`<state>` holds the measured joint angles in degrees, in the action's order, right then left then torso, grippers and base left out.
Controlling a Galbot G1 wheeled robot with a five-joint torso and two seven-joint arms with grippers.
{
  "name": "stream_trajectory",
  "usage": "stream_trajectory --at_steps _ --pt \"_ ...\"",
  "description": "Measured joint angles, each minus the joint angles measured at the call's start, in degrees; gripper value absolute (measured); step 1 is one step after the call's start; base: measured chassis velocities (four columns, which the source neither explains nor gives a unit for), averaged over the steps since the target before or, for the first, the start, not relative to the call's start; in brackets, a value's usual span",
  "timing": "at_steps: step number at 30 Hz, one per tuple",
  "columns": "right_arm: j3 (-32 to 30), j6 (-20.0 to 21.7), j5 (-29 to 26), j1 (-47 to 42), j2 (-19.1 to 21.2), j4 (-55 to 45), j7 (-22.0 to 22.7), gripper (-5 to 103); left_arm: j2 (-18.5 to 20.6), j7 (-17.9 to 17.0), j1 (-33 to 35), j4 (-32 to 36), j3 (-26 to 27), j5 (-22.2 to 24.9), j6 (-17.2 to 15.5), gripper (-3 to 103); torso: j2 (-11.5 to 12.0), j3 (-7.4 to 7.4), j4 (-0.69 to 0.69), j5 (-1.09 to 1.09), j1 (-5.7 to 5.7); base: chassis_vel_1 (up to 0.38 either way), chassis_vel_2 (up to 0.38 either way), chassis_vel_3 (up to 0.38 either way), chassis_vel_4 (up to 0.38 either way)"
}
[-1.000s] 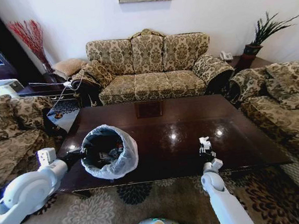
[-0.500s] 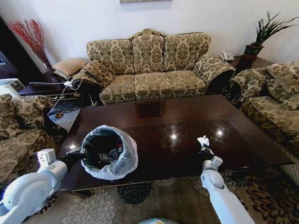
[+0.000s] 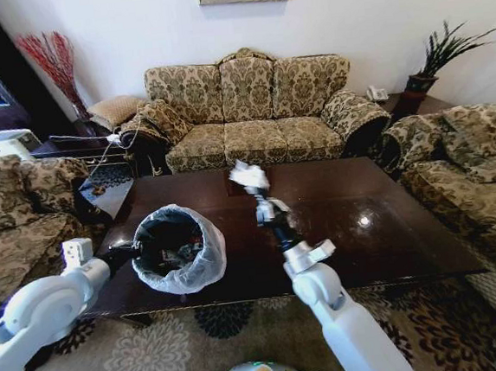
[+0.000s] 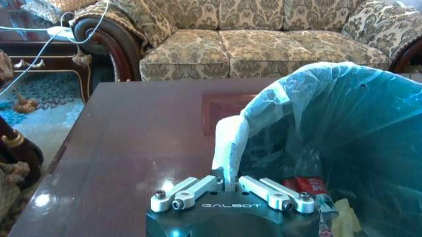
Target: Move to the front of the table and place the trash on the table into the trash bin.
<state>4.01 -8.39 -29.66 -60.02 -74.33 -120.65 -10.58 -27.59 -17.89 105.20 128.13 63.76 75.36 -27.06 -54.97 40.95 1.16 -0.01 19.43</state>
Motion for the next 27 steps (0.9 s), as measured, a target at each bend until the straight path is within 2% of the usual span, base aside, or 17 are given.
stream_trajectory --at_steps 2,4,5,8,10,12,16,18,20,21,24,25,27 --pt "4.6 2.0 -0.4 -0.9 1.1 -2.1 0.0 0 -0.7 0.0 -0.1 0.0 0.0 0.0 0.0 0 0.0 0.0 -0.01 0.01 0.0 0.0 0.0 0.0 0.0" --pt "5.5 2.2 -0.3 -1.2 1.4 -2.3 -0.1 0 -0.9 0.0 -0.1 0.0 0.0 0.0 0.0 0 0.0 0.0 -0.01 0.01 0.0 0.0 0.0 0.0 0.0" --pt "7.8 2.4 1.2 -1.9 2.4 -2.1 -0.6 0 -1.3 0.0 0.0 0.2 0.1 0.0 0.0 0 0.0 0.0 -0.01 0.0 -0.01 0.0 0.0 0.0 0.0" --pt "9.5 2.3 4.3 -1.9 2.8 -0.2 -0.4 0 -1.7 0.0 -0.1 0.5 0.0 -0.1 0.0 0 0.0 0.0 0.0 0.0 -0.01 0.0 0.0 0.0 0.0" --pt "10.9 1.7 8.5 -1.3 2.2 1.4 1.4 0 -2.4 -0.1 -0.2 1.6 0.0 -0.1 0.1 0 0.0 0.0 -0.01 0.01 0.0 0.0 0.0 0.0 0.0" --pt "11.6 1.9 9.7 -1.0 1.9 1.6 2.7 0 -2.9 0.0 -0.1 2.4 0.1 -0.1 0.1 0 0.0 0.0 -0.01 0.01 0.0 0.0 0.0 0.0 0.0" --pt "12.9 2.4 10.7 -0.7 0.6 2.4 4.2 21 -4.8 0.0 0.6 4.9 0.4 -0.1 0.0 0 0.0 0.0 0.0 0.01 -0.01 0.0 0.0 0.0 0.0" --pt "12.9 2.6 10.9 -0.7 0.5 2.4 4.4 21 -5.0 0.0 0.7 5.2 0.4 -0.1 -0.1 0 0.0 0.0 0.0 0.01 -0.01 0.0 0.0 0.0 0.0" --pt "12.9 3.0 11.2 -0.7 0.4 2.5 4.7 32 -5.7 0.0 0.8 5.6 0.2 -0.5 -0.3 0 0.0 0.0 -0.01 0.01 -0.01 0.0 0.0 0.0 0.0" --pt "12.9 3.0 11.2 -0.7 0.4 2.5 4.7 32 -5.7 0.0 0.8 5.6 0.2 -0.5 -0.3 0 0.0 0.0 -0.01 0.01 -0.01 0.0 0.0 0.0 0.0" --pt "12.6 3.5 11.3 -0.7 0.8 2.2 4.6 48 -6.2 0.1 1.0 5.5 0.0 -1.1 -0.5 0 0.0 0.0 -0.01 0.01 0.0 0.0 0.0 0.0 0.0" --pt "12.6 3.5 11.3 -0.7 0.8 2.2 4.6 48 -6.2 0.1 1.0 5.5 0.0 -1.1 -0.5 0 0.0 0.0 -0.01 0.01 0.0 0.0 0.0 0.0 0.0" --pt "12.4 3.1 11.1 -0.8 0.9 2.2 3.6 59 -6.6 0.1 1.0 5.7 -0.1 -1.2 -0.5 0 0.0 0.0 -0.01 0.01 0.0 0.0 0.0 0.0 0.0"
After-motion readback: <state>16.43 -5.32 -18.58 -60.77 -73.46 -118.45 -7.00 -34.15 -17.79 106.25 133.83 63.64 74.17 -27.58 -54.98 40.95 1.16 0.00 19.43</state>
